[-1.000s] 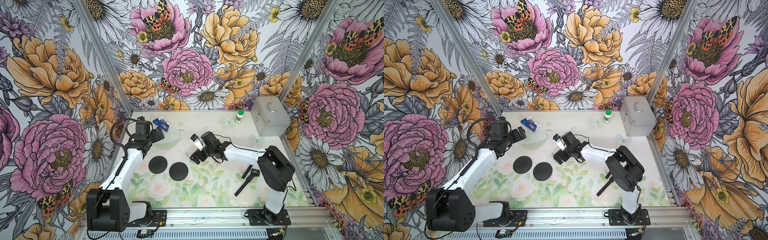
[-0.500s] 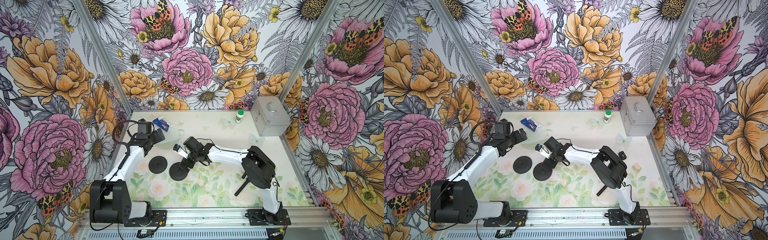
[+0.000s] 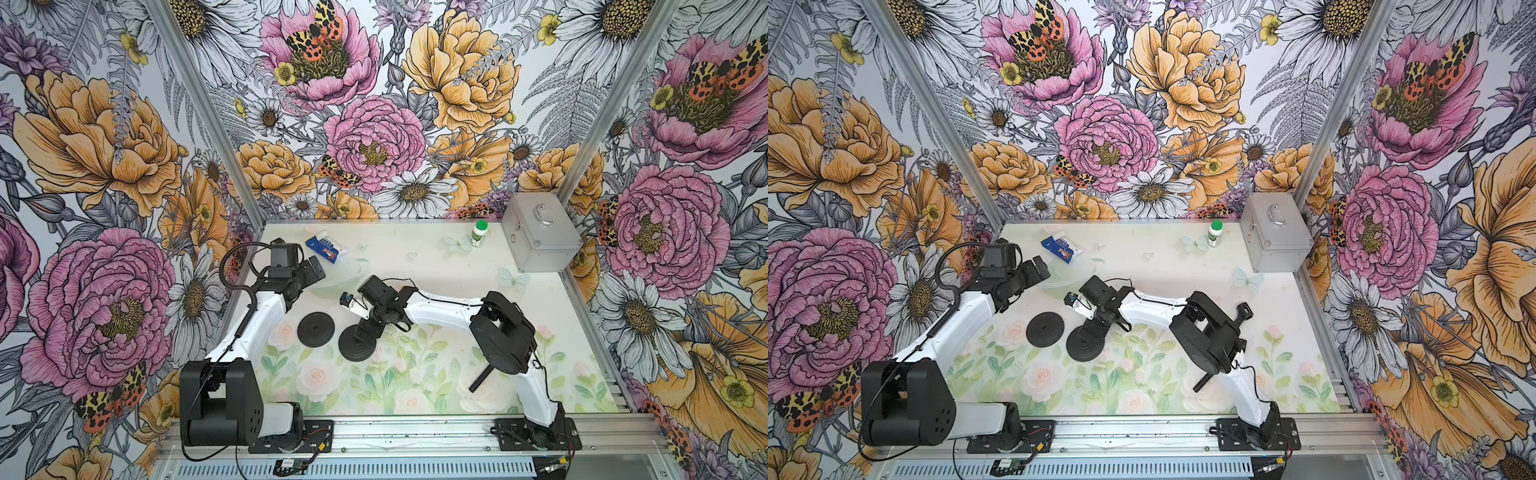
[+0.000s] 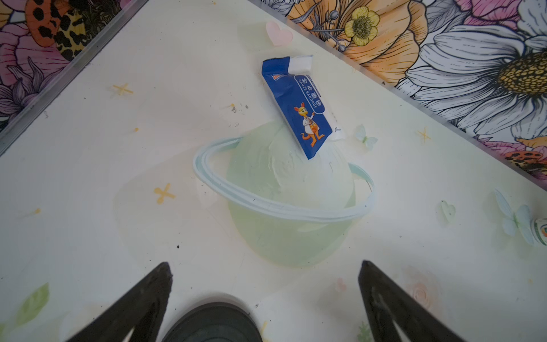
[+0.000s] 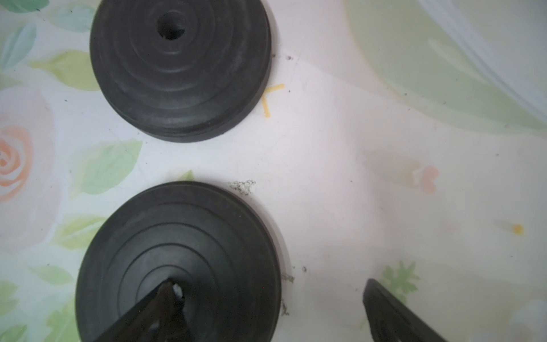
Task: Assemble a microphone stand
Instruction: Move the microphone stand base to the center of the board.
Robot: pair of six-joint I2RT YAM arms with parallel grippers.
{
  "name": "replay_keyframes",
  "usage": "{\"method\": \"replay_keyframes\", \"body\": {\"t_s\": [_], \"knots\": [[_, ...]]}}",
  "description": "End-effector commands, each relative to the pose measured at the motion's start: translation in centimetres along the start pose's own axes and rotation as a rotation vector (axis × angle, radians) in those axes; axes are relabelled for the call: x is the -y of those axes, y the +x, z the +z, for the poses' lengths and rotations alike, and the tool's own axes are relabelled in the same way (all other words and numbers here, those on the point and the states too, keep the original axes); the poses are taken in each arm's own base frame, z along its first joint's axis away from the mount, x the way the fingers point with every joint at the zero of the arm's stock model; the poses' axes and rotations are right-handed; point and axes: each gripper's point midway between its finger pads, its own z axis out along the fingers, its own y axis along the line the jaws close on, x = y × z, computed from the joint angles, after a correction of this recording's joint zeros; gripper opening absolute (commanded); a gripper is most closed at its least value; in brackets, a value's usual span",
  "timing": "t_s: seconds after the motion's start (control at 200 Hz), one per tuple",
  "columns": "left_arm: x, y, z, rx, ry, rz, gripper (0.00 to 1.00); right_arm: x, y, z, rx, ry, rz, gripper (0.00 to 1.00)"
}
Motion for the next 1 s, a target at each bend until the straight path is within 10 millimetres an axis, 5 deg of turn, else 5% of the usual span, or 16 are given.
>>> {"method": "replay_keyframes", "body": {"t_s": [0.0, 0.485, 0.996], "knots": [[0.2, -1.2, -0.5, 0.019, 0.014, -0.019, 0.99, 1.9, 2.5, 1.3, -0.108, 0.112, -0.014, 1.0], [0.4, -0.9, 0.4, -0.018, 0.036, -0.03, 0.99, 8.2, 5.2, -0.7, -0.173, 0.403, 0.164, 1.0], [2.1, -0.2, 0.8, -0.052, 0.091, 0.012, 0.99, 13.7, 13.0, -5.6, -0.249, 0.538, 0.394, 1.0]]}}
